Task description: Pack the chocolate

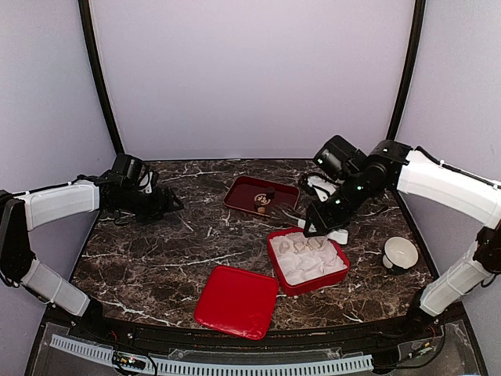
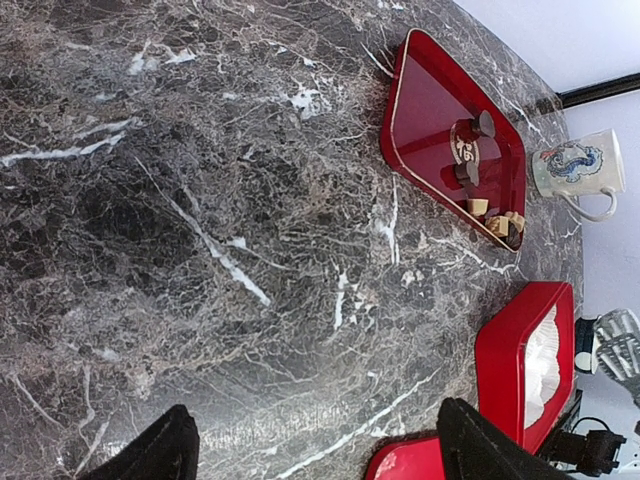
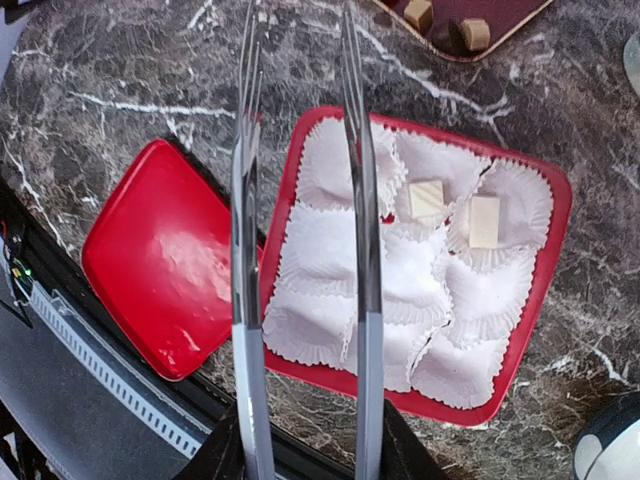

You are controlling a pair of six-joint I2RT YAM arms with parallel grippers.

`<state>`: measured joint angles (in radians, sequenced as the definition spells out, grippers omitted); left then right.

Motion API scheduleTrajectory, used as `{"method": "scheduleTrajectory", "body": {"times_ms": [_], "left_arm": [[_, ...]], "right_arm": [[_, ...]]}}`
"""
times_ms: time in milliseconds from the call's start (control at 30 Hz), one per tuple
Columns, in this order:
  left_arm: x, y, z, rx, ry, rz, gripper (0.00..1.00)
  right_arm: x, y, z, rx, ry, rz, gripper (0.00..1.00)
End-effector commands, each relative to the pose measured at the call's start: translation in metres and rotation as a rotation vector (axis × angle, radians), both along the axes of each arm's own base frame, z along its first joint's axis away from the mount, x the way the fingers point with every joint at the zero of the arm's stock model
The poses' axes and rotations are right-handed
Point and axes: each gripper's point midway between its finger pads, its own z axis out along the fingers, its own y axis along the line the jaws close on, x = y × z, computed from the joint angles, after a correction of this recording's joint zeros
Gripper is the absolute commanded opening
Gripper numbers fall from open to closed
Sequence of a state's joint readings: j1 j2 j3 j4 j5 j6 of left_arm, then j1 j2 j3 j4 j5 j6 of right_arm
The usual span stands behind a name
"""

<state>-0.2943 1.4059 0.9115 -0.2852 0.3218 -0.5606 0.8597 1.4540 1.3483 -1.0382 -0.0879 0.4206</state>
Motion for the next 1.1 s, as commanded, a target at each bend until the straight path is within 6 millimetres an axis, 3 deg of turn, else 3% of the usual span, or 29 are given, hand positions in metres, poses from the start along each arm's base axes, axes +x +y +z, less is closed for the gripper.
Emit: {"method": "scheduleTrajectory", "body": {"times_ms": [0, 133, 500, 733, 1067], "left_arm": [[0.000, 0.002, -0.001, 0.010, -0.011, -0.008, 0.85], [0.002, 0.004, 0.003, 0.018, -0.022, -0.005, 0.86], [0.009, 0.024, 0.007, 0.068, -0.031, 0.137, 0.89], [0.014, 0.037, 0.013, 0.151, -0.086, 0.153, 0.92], [0.025, 0.028, 0.024, 0.150, -0.123, 0.092, 0.92]], "right_arm": [[0.032, 0.005, 0.031, 0.046, -0.067, -0.019, 0.36], [0.069, 0.007, 0.037, 0.065, -0.088, -0.054, 0.36], [0.143, 0.000, -0.010, 0.043, -0.060, -0.097, 0.37], [0.174, 0.006, -0.045, 0.004, -0.042, -0.092, 0.40], [0.209, 0.011, -0.077, -0.047, -0.043, -0.108, 0.41]]}}
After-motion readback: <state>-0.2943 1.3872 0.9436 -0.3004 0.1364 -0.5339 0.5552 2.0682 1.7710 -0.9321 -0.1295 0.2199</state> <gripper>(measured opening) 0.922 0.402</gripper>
